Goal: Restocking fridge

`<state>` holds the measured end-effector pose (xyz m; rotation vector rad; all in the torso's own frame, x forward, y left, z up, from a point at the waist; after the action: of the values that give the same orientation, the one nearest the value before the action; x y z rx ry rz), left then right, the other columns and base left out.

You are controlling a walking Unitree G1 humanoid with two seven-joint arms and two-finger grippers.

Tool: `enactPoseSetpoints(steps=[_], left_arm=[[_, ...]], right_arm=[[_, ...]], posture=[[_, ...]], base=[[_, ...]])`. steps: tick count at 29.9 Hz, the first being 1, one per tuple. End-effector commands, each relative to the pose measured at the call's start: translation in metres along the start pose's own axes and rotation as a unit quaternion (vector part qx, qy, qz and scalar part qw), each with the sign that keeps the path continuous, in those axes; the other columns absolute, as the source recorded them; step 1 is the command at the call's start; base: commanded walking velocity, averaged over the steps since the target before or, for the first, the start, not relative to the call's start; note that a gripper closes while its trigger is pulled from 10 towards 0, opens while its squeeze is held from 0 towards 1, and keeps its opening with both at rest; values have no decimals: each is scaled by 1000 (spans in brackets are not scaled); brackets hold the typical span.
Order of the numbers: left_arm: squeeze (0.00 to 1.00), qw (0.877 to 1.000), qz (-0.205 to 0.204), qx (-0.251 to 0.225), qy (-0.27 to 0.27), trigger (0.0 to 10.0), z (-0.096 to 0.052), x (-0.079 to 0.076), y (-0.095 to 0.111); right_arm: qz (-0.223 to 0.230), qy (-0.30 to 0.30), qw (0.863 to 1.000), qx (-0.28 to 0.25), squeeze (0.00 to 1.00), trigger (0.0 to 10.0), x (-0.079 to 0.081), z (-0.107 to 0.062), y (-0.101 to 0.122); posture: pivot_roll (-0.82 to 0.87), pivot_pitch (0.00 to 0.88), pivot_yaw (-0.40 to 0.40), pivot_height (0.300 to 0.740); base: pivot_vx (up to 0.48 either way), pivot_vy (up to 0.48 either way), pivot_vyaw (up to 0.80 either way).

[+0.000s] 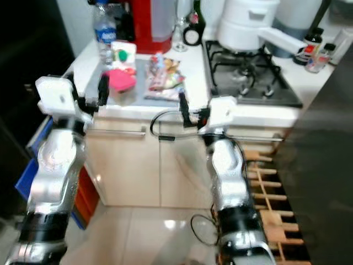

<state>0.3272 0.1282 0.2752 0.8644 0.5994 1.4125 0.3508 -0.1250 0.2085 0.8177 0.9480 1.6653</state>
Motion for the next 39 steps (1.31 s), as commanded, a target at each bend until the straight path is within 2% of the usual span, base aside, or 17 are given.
enactPoseSetpoints(steps=[1,5,9,11,12,13,14,18,21,24,25,28,30,35,36,39], left_arm=[[0,1000,19,-8,14,10000,10,18,9],[0,998,27,-16,45,10000,30,41,20],[0,998,24,5,63,10000,44,60,16],[0,998,23,11,64,10000,46,63,15],[0,997,20,21,65,10000,55,70,13],[0,997,20,21,65,10000,55,70,13],[0,998,27,29,58,10000,65,74,13],[0,997,29,41,53,10000,77,80,14],[0,997,33,31,62,10000,86,89,24],[0,997,42,3,63,10000,99,98,44],[0,997,42,3,63,10000,99,98,44],[0,998,45,3,48,10000,111,98,51],[0,999,31,17,37,10000,117,96,48],[0,998,3,71,2,10000,124,89,29],[0,995,-2,97,-12,10000,125,86,18],[0,991,-7,134,-13,10000,123,86,4]], right_arm=[[12,12,1000,-1,0,10000,6,3,2],[17,18,999,39,4,10000,2,-4,-15],[31,59,995,79,4,10000,16,-16,-28],[33,66,994,85,4,10000,18,-18,-29],[39,78,992,95,0,10000,24,-23,-33],[39,78,992,95,0,10000,24,-23,-33],[45,84,991,96,0,10000,28,-25,-34],[47,97,990,87,0,10000,33,-26,-28],[56,116,989,78,0,10000,38,-26,-18],[67,141,986,54,4,10000,44,-21,5],[67,141,986,54,4,10000,44,-21,5],[71,142,986,45,0,10000,43,-17,12],[71,141,986,45,0,10000,42,-16,13],[78,145,984,67,0,10000,43,-22,7],[83,155,981,83,0,10000,48,-27,2],[85,176,976,102,0,10000,57,-30,-8]], posture=[[-3,0,-8,740],[4,0,-12,740],[3,0,-13,740],[3,0,-13,740],[0,0,-10,740],[0,0,-10,740],[-2,0,-7,740],[-12,0,1,740],[-21,0,6,740],[-24,0,7,740],[-24,0,7,740],[-26,0,9,740],[-26,0,9,740],[-40,0,15,740],[-52,0,19,740],[-62,0,22,740]], base=[[428,0,0],[430,0,0],[432,0,0],[431,0,0],[431,0,0],[431,0,0],[431,0,0],[426,0,0],[97,0,0],[0,0,0],[0,0,0],[0,0,0],[0,0,0],[0,0,0],[0,0,0],[0,0,0]])
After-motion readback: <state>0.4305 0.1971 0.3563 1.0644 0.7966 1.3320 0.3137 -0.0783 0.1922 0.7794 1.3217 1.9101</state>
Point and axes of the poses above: a point about 5 cm out from each wrist's last joint towards the gripper, its own z axis pointing out of the wrist towards the gripper, its own y axis along the axis of the wrist's last joint, x = y × z, the point moved 2 cm from there along z, pointing out of the wrist towards the gripper, and after that the axes turned 1 degree about z, right-handed, at the moved point
